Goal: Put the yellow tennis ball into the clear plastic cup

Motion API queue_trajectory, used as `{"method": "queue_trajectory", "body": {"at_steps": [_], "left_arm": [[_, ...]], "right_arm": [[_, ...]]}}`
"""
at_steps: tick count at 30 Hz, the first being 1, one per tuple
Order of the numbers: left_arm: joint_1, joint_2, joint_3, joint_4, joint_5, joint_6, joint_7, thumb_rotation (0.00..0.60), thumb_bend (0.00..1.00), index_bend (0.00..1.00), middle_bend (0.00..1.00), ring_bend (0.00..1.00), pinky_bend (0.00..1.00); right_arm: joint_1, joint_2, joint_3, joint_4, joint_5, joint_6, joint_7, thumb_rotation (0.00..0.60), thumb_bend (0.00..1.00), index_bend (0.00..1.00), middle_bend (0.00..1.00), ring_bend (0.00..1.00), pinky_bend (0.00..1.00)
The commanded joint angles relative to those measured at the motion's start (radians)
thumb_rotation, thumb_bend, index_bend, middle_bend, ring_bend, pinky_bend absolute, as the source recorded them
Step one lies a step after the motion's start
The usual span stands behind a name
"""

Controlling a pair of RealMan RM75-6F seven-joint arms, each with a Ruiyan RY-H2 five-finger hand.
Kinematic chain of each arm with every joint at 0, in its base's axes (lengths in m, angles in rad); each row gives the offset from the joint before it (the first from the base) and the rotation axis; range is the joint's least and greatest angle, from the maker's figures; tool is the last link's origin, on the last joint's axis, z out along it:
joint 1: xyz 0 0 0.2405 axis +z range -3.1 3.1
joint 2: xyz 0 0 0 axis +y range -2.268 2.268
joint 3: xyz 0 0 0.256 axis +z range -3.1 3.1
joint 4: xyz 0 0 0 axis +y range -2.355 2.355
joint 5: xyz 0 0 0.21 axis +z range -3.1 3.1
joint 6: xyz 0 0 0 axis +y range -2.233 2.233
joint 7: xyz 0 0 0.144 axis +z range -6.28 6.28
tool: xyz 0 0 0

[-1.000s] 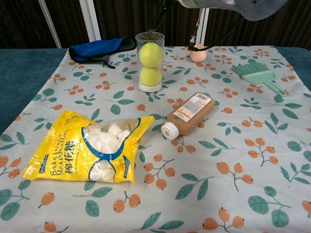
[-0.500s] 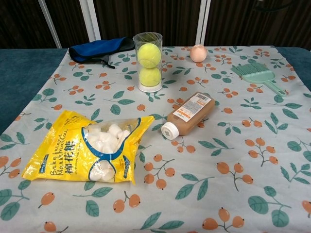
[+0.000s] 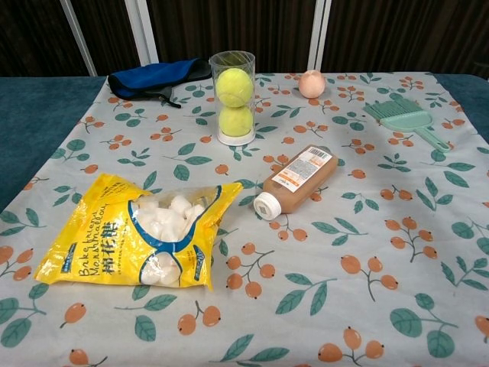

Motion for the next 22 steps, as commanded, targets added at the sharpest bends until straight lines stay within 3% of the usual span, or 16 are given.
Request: {"method": "queue_trajectory", "body": {"at_steps": [1,8,14,22], "left_arm": [[0.000,-0.002,0.000,0.003,0.001,0.001,0.000,0.600,0.00,0.07,0.00,0.00,0.00],[0.000,-0.006,-0.001,0.009,0.008,0.008,-0.003,0.600,0.00,0.07,0.00,0.00,0.00],[0.000,-0.010,0.002,0.013,0.020,0.012,-0.004,0.600,0.00,0.07,0.00,0.00,0.00],[0.000,-0.013,0.006,0.013,0.033,0.019,0.001,0.600,0.00,0.07,0.00,0.00,0.00]], "right_arm": [[-0.114,0.019,-0.094,-0.041,-0.102,0.102,0.020,0.600,0.33,0.14,0.11,0.10,0.01],[-0.244,0.007,-0.167,-0.008,-0.219,0.232,0.077,0.600,0.33,0.14,0.11,0.10,0.01],[-0.327,-0.013,-0.182,0.030,-0.289,0.335,0.089,0.600,0.33,0.14,0.11,0.10,0.01],[-0.374,-0.039,-0.190,0.070,-0.317,0.336,0.098,0.600,0.33,0.14,0.11,0.10,0.01]]}}
